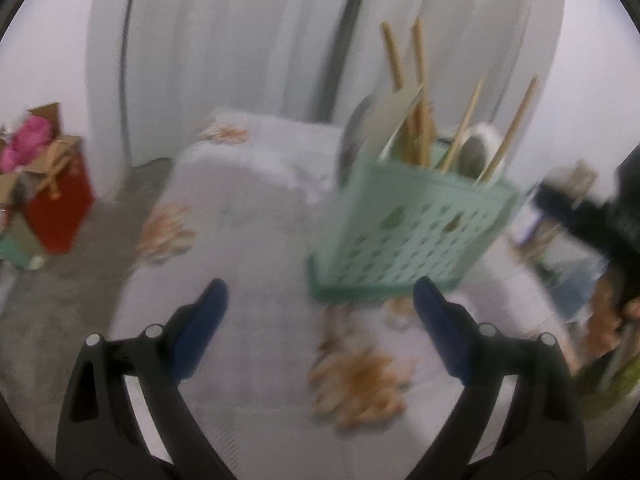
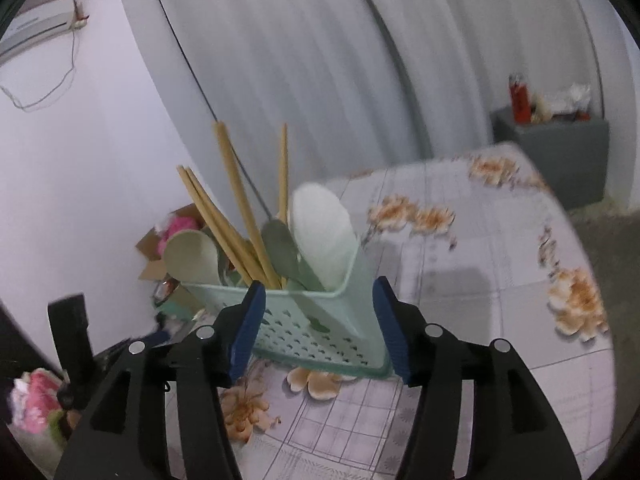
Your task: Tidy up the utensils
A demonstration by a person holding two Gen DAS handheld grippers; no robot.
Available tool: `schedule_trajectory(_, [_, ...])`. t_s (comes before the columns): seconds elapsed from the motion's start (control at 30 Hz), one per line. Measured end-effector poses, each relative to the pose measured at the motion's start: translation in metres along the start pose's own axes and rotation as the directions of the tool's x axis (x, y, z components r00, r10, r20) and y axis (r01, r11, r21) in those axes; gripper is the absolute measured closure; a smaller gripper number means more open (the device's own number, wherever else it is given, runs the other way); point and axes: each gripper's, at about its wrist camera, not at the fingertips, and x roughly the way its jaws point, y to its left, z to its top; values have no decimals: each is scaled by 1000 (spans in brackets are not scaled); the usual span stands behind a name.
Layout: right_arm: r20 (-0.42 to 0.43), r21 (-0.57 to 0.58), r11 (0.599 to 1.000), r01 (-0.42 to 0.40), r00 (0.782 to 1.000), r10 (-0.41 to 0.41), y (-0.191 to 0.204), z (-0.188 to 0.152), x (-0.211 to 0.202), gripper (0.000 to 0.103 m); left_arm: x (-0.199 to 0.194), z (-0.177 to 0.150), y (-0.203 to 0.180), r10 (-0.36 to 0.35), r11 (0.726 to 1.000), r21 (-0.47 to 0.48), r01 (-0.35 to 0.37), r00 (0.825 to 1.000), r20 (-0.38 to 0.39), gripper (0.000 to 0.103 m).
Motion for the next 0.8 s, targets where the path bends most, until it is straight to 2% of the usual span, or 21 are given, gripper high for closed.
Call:
schedule_trajectory(0.17, [-42, 53, 992, -114, 992, 116, -21, 3, 25, 47, 24, 20, -6, -89, 996, -2, 89, 996, 14, 14])
schedule_trajectory(0.3, [-62, 105, 977, -188, 979, 195, -31, 2, 41, 45, 41, 30, -24, -138, 989, 57, 138, 990, -9, 19])
schedule_trajectory(0.4, [-54, 94, 977, -192, 979, 198, -29, -1, 41, 43, 50, 30, -34, -152, 986, 59, 154, 988, -41, 24])
schedule_trajectory(0.5, [-52, 111, 975, -191, 979, 198, -28, -4, 39, 43, 50, 28, -41, -110, 992, 63, 111, 993, -31, 24])
schedule_trajectory(0.8, [-74, 143, 979, -143, 985, 155, -20, -8, 32, 43, 38, 26, -44, -85, 996, 2, 85, 995, -53, 24])
